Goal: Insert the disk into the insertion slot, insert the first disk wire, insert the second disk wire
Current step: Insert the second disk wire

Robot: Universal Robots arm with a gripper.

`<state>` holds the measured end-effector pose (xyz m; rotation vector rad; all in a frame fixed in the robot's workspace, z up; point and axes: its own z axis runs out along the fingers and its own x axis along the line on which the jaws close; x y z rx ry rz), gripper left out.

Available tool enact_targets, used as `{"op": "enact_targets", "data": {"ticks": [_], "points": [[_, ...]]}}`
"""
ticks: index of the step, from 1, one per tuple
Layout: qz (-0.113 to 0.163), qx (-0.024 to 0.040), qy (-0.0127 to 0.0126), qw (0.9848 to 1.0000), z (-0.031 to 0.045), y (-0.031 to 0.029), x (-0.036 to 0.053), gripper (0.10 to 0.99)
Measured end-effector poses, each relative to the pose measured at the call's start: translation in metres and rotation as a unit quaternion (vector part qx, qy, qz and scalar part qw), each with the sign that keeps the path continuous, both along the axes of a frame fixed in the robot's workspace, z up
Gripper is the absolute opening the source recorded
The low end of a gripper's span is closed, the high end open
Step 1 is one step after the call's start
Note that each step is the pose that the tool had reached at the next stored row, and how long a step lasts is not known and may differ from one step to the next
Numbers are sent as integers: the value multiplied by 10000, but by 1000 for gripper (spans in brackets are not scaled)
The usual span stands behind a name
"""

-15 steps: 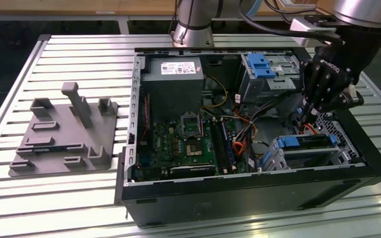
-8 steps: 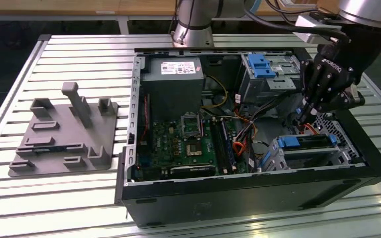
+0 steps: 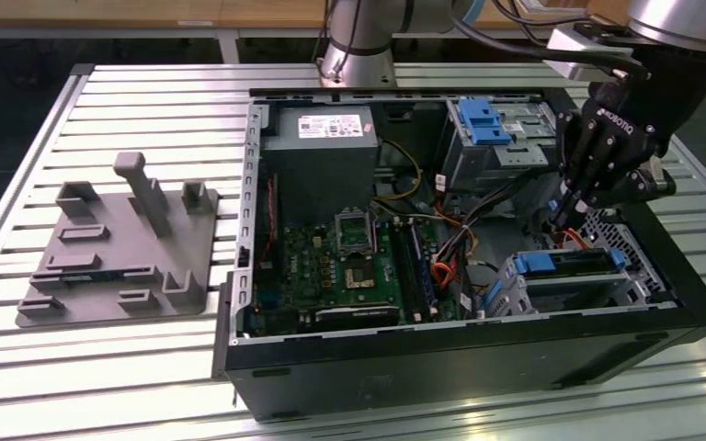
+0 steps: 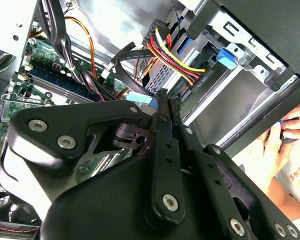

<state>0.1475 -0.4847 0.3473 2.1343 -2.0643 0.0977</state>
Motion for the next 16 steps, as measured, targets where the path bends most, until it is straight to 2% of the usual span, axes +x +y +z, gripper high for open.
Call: {"op": "enact_targets", "data": {"ticks": [3, 4, 9, 13, 16], "points": [[0, 0, 0, 10000, 0, 0, 0, 153], [0, 0, 0, 10000, 0, 0, 0, 216], [0, 0, -2, 10000, 9, 0, -26, 216], [0, 0, -48, 10000, 46, -1, -88, 216], [0, 2, -48, 10000, 111, 0, -95, 216]]}}
